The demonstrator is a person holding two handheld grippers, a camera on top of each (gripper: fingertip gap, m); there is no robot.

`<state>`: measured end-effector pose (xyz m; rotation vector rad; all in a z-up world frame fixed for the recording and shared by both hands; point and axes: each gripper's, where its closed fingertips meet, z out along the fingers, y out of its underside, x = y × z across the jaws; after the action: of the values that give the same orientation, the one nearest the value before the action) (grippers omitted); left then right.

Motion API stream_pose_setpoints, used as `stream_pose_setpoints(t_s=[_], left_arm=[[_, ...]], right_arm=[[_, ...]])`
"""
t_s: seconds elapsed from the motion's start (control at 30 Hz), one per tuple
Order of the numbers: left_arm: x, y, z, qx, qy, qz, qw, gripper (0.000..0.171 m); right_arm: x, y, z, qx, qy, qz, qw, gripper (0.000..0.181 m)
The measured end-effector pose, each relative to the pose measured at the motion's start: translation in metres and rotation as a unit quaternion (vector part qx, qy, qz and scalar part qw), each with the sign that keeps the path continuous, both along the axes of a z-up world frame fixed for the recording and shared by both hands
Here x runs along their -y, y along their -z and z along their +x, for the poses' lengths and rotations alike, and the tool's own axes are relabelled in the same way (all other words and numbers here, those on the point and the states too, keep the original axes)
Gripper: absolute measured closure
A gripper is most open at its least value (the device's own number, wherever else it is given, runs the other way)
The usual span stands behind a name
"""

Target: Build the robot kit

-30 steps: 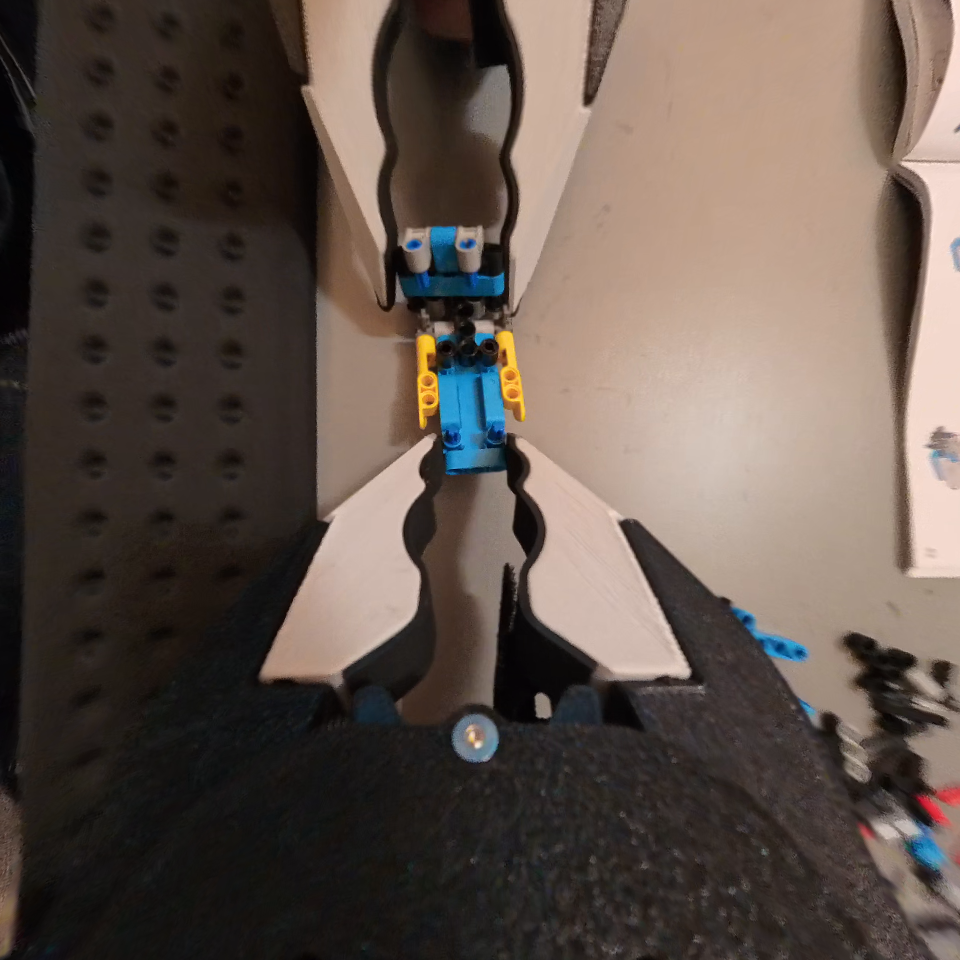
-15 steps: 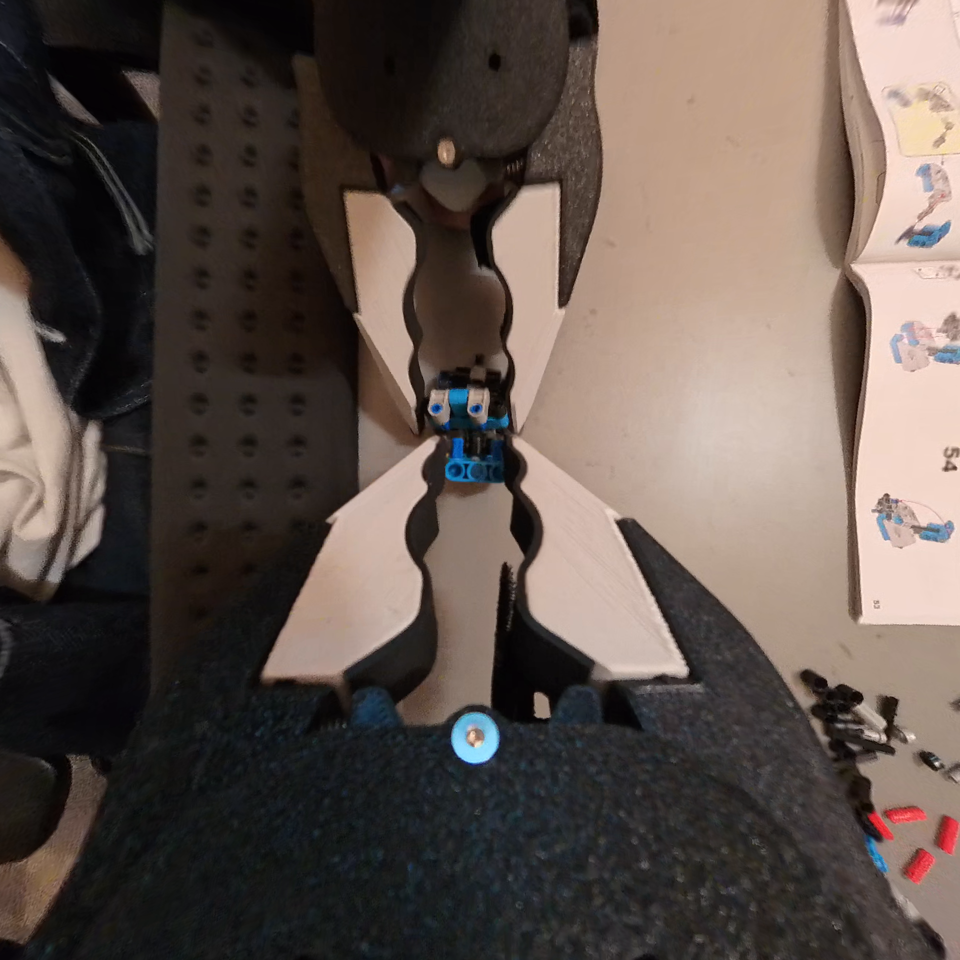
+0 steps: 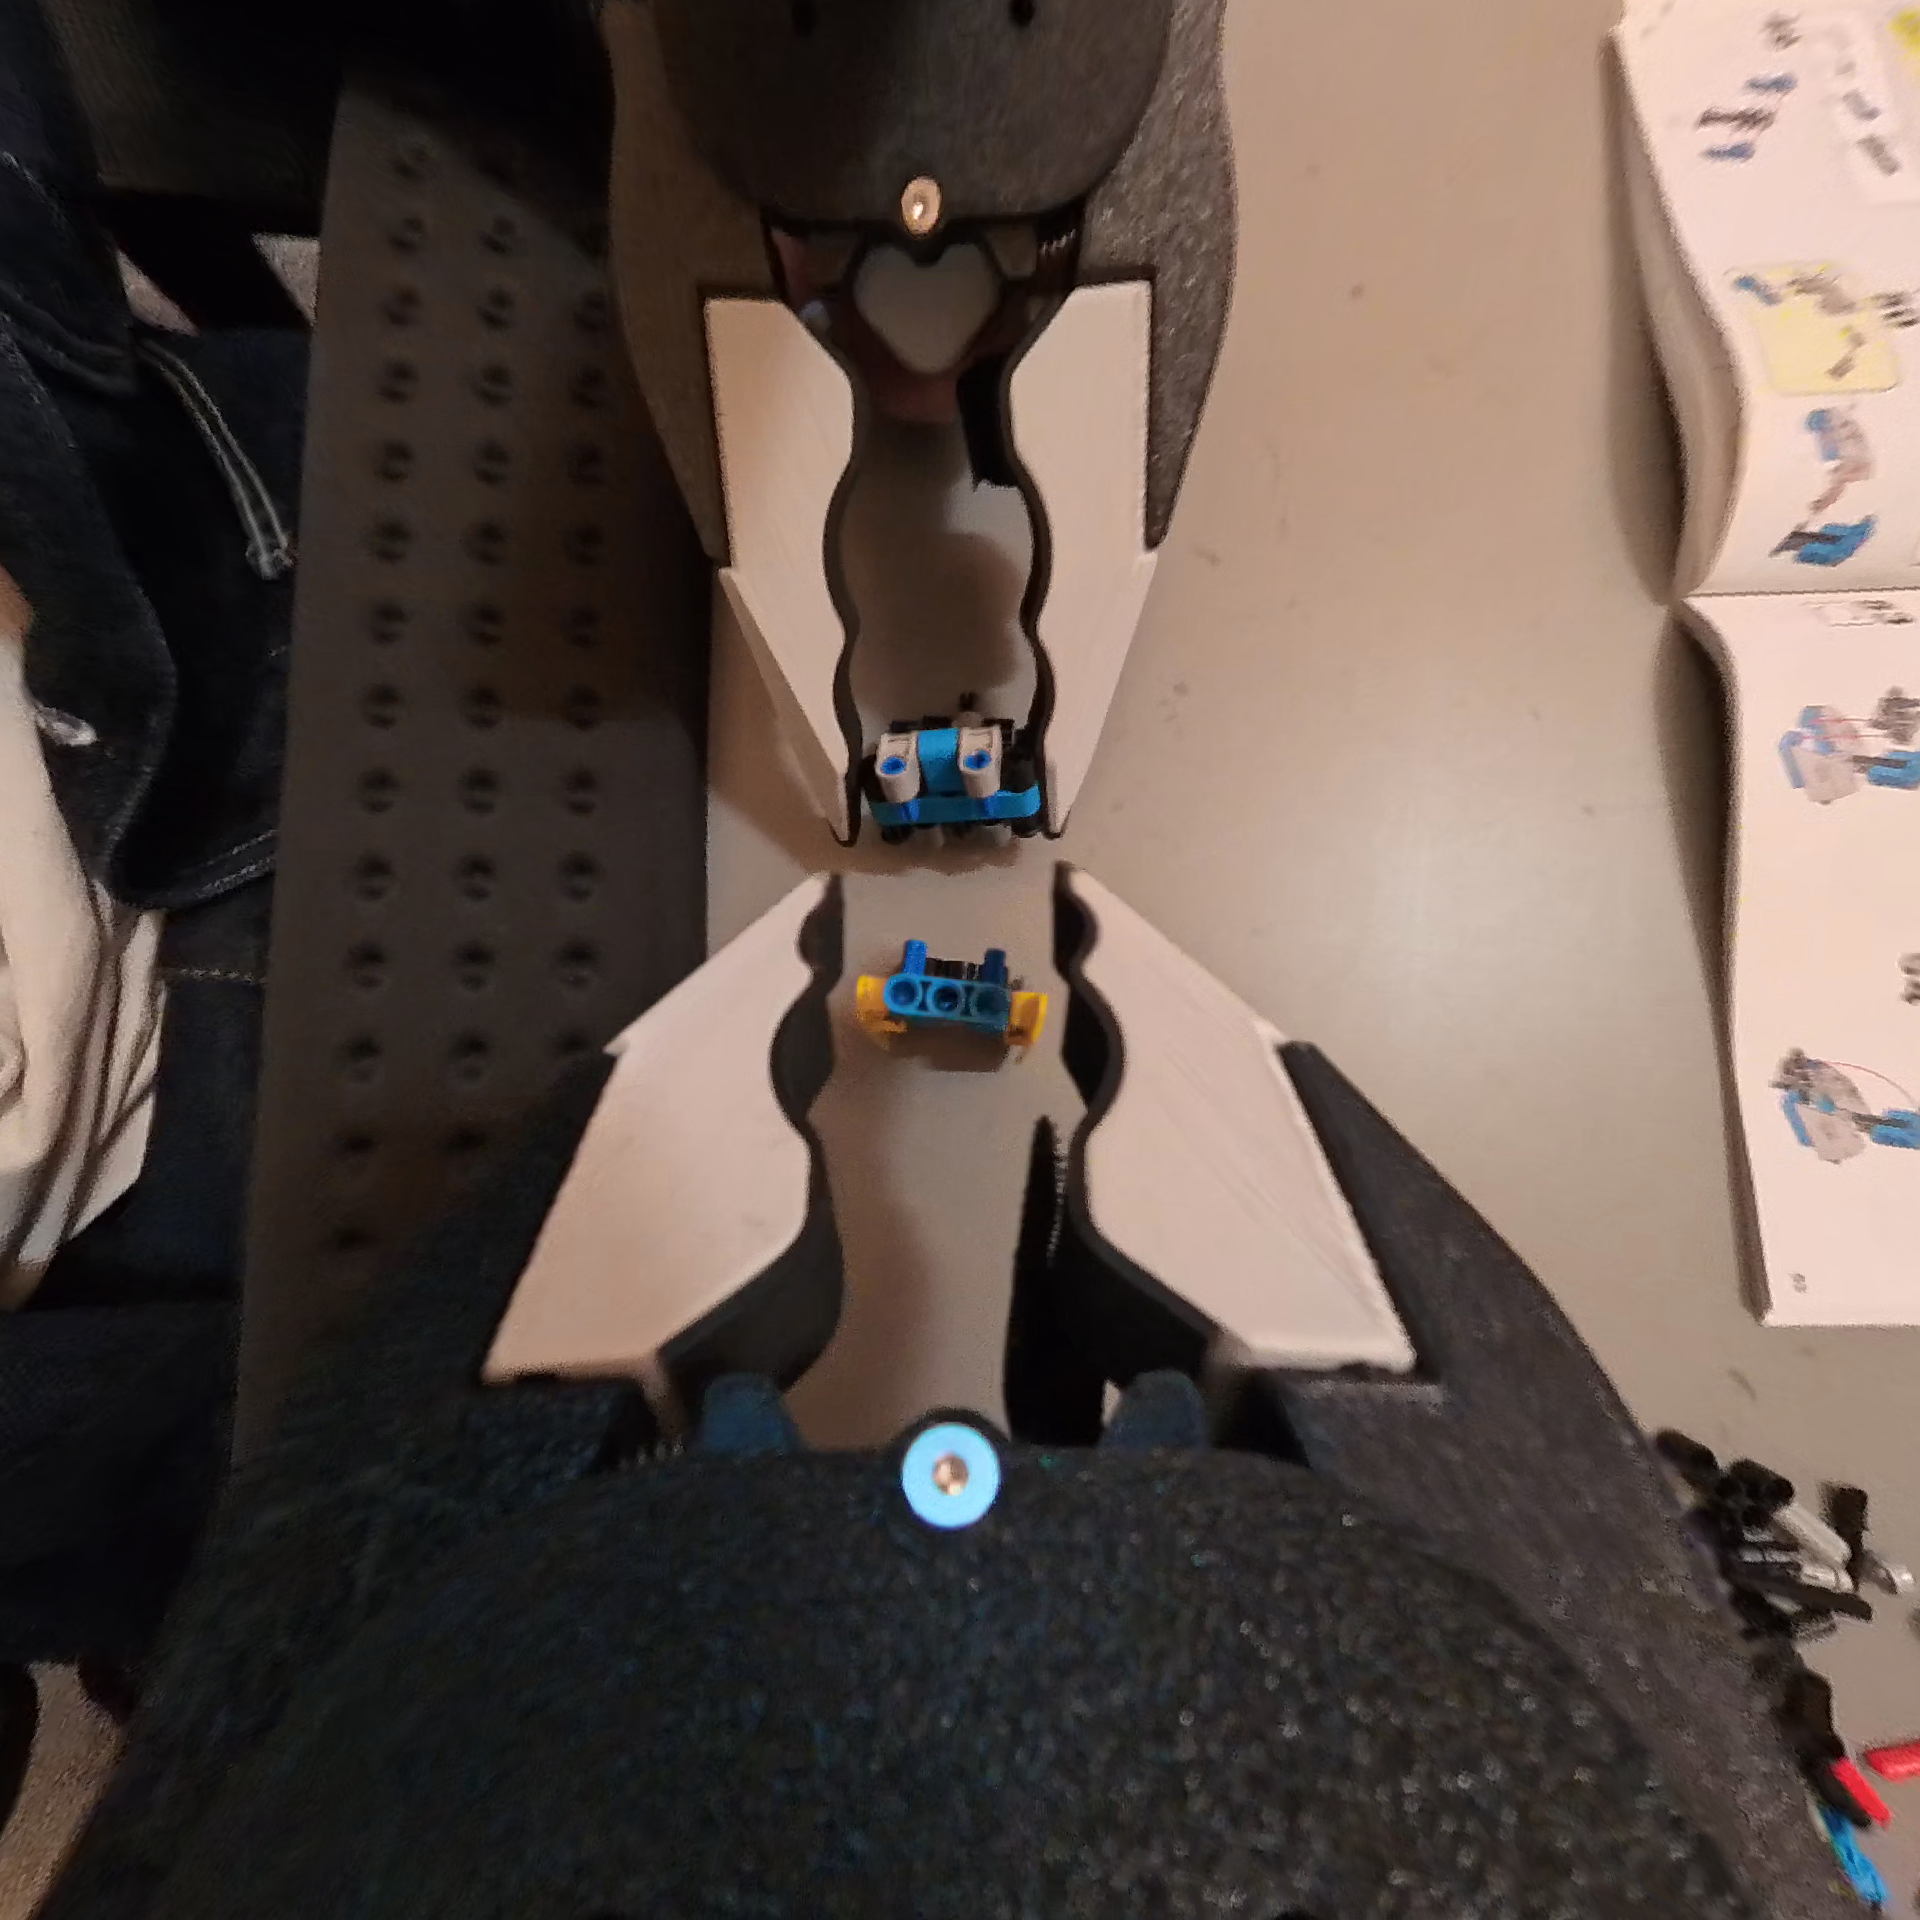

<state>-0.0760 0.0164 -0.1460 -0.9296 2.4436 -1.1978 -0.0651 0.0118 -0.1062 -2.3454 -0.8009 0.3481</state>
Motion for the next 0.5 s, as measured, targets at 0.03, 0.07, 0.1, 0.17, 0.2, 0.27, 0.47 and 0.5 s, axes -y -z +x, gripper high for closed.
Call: stream_pose_setpoints(t_s=[0.03, 0.07, 0.1, 0.17, 0.2, 0.27, 0.47, 0.5], left_arm=[[0.0, -0.001, 0.0, 0.006, -0.001, 0.0, 1.0, 0.128], [-0.001, -0.003, -0.001, 0.011, 0.0, -0.001, 1.0, 0.128], [-0.002, -0.004, -0.002, 0.013, 0.001, -0.003, 1.0, 0.128], [-0.003, -0.007, -0.004, 0.015, 0.005, -0.01, 1.0, 0.128], [-0.004, -0.009, -0.004, 0.017, 0.007, -0.014, 1.0, 0.128], [-0.005, -0.014, -0.005, 0.023, 0.012, -0.026, 0.999, 0.128], [-0.008, -0.021, -0.008, 0.02, 0.017, -0.075, 0.997, 0.128], [-0.008, -0.022, -0.008, 0.021, 0.019, -0.078, 0.997, 0.128]], right_arm=[[0.0, -0.005, 0.005, 0.0, 0.016, 0.016, 1.0, 0.133], [0.003, -0.009, 0.01, -0.004, 0.035, 0.03, 0.999, 0.128], [0.008, -0.009, 0.016, -0.01, 0.058, 0.036, 0.998, 0.126], [0.021, 0.005, 0.025, -0.024, 0.108, 0.02, 0.994, 0.113], [0.027, 0.017, 0.026, -0.031, 0.126, 0.008, 0.991, 0.113], [0.03, 0.036, 0.02, -0.031, 0.139, 0.011, 0.99, 0.118], [0.015, 0.046, 0.011, -0.012, 0.125, 0.059, 0.99, 0.136], [0.014, 0.047, 0.011, -0.013, 0.12, 0.057, 0.991, 0.139]])
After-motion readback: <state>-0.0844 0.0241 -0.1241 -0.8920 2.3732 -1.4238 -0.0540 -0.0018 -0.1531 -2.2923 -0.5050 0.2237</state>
